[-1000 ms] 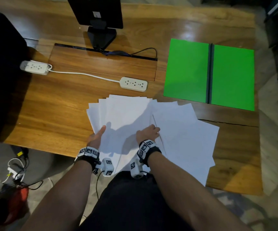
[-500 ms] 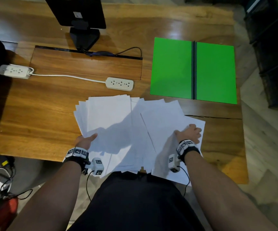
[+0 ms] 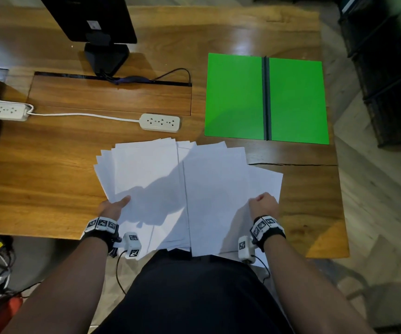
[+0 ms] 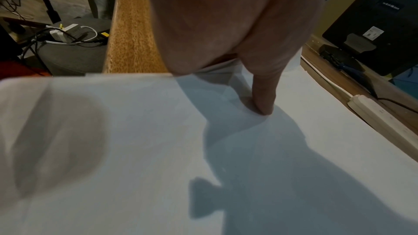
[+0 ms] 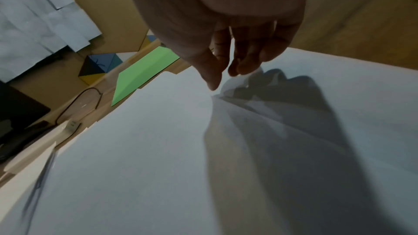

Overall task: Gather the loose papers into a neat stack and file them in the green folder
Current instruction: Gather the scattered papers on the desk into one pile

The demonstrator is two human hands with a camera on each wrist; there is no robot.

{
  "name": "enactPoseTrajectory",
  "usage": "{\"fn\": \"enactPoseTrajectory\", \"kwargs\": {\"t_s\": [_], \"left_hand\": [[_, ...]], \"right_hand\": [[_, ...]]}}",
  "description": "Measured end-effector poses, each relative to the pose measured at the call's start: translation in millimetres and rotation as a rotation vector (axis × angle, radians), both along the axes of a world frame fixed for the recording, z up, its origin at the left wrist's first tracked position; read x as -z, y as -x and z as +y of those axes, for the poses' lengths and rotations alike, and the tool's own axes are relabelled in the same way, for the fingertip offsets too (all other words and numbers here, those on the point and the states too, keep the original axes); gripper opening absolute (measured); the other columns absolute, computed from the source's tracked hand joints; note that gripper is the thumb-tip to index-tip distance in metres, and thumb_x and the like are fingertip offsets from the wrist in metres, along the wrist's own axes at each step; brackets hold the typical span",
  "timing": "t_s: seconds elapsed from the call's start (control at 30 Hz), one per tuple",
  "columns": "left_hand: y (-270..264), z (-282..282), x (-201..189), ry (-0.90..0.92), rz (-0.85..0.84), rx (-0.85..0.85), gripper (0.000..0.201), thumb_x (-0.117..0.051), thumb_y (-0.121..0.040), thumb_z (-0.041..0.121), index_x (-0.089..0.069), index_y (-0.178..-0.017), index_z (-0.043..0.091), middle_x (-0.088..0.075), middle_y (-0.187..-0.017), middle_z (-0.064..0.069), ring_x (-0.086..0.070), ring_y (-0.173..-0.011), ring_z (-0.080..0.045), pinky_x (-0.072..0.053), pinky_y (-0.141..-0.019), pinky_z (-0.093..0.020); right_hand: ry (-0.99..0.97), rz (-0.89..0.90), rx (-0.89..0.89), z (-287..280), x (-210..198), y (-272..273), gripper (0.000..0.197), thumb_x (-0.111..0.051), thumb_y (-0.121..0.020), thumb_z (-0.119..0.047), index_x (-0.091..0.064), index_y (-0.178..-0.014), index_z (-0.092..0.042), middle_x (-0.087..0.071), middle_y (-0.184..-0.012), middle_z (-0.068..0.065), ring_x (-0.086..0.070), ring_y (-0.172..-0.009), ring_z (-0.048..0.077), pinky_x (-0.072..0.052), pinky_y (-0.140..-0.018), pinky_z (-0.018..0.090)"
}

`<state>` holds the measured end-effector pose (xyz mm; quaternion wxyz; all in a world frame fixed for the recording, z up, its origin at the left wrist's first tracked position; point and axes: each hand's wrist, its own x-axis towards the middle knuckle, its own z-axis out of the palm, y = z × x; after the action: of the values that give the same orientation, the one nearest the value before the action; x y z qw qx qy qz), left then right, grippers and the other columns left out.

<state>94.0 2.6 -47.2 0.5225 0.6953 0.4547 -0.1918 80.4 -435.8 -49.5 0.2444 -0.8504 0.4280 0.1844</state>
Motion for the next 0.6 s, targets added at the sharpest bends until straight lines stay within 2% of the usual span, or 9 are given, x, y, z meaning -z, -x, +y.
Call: {"fn": "enactPoseTrajectory", "kwargs": {"t_s": [0.07,0.13,0.2,0.27,0.33,0.43,0.5,0.6], "left_hand": [[0.1,-1.1,-0.9,-0.006,0.010,-0.003,0.052,-0.081,-0.090,0.026,-0.064,-0.131,-0.001,-0.070,-0.129,-0.023,-0.066,-0.116,-0.045,-0.051,-0.100,-0.050],[-0.3,-2.0,-2.1,-0.002,0.004,-0.008,0.052,-0.080,-0.091,0.026,-0.063,-0.131,-0.002,-0.069,-0.126,-0.021,-0.066,-0.114,-0.044,-0.050,-0.098,-0.048],[-1.4,-2.6,-2.5,-0.008,-0.001,-0.008,0.055,-0.081,-0.090,0.027,-0.063,-0.132,-0.003,-0.069,-0.127,-0.021,-0.065,-0.113,-0.042,-0.049,-0.096,-0.046],[-1.7,-3.3,-3.0,-0.004,-0.005,-0.005,0.056,-0.081,-0.090,0.027,-0.062,-0.134,-0.003,-0.068,-0.130,-0.020,-0.065,-0.114,-0.042,-0.048,-0.094,-0.045],[-1.8,-5.6,-5.2,0.006,-0.012,-0.008,0.053,-0.079,-0.092,0.024,-0.062,-0.135,-0.003,-0.068,-0.130,-0.020,-0.064,-0.117,-0.043,-0.047,-0.094,-0.044],[-2.2,-6.9,-8.8,0.006,-0.011,-0.009,0.052,-0.078,-0.093,0.022,-0.062,-0.134,-0.004,-0.066,-0.134,-0.026,-0.065,-0.118,-0.044,-0.048,-0.097,-0.046],[-1.5,-7.1,-9.6,0.016,-0.008,-0.016,0.052,-0.078,-0.092,0.023,-0.062,-0.135,-0.003,-0.066,-0.135,-0.027,-0.064,-0.121,-0.047,-0.050,-0.099,-0.049],[-0.6,-8.9,-11.9,0.032,-0.019,-0.014,0.051,-0.077,-0.094,0.021,-0.061,-0.136,-0.003,-0.066,-0.136,-0.027,-0.064,-0.123,-0.048,-0.050,-0.102,-0.051]], "right_hand": [[0.038,-0.024,0.035,2.5,-1.1,13.1,0.017,-0.067,-0.080,-0.029,-0.069,-0.091,-0.016,-0.070,-0.107,0.010,-0.068,-0.090,0.031,-0.061,-0.080,0.040],[0.048,-0.029,0.026,17.0,-1.7,17.8,0.039,-0.073,-0.080,-0.040,-0.064,-0.110,-0.016,-0.059,-0.122,0.009,-0.062,-0.108,0.032,-0.055,-0.087,0.044],[0.034,0.032,-0.009,39.7,-2.5,13.3,0.065,-0.079,-0.078,-0.048,-0.052,-0.127,-0.014,-0.049,-0.131,0.009,-0.053,-0.122,0.033,-0.048,-0.091,0.051],[0.017,0.104,0.003,58.5,-1.8,2.9,0.079,-0.082,-0.074,-0.048,-0.045,-0.134,-0.013,-0.048,-0.135,0.010,-0.049,-0.128,0.032,-0.044,-0.096,0.055],[-0.017,0.175,0.010,66.5,0.4,-6.4,0.074,-0.080,-0.077,-0.044,-0.046,-0.134,-0.013,-0.053,-0.137,0.011,-0.052,-0.129,0.032,-0.041,-0.100,0.053],[-0.025,0.221,-0.044,61.0,1.9,-14.7,0.043,-0.069,-0.087,-0.039,-0.062,-0.122,-0.014,-0.063,-0.129,0.009,-0.060,-0.120,0.031,-0.040,-0.100,0.047],[0.034,0.235,-0.019,48.0,-0.8,-9.5,0.040,-0.064,-0.091,-0.039,-0.065,-0.122,-0.015,-0.058,-0.131,0.010,-0.057,-0.121,0.031,-0.041,-0.101,0.048],[0.106,0.275,0.096,19.9,-4.3,12.1,0.049,-0.065,-0.088,-0.037,-0.061,-0.131,-0.014,-0.041,-0.143,0.015,-0.045,-0.130,0.036,-0.043,-0.102,0.053]]}}
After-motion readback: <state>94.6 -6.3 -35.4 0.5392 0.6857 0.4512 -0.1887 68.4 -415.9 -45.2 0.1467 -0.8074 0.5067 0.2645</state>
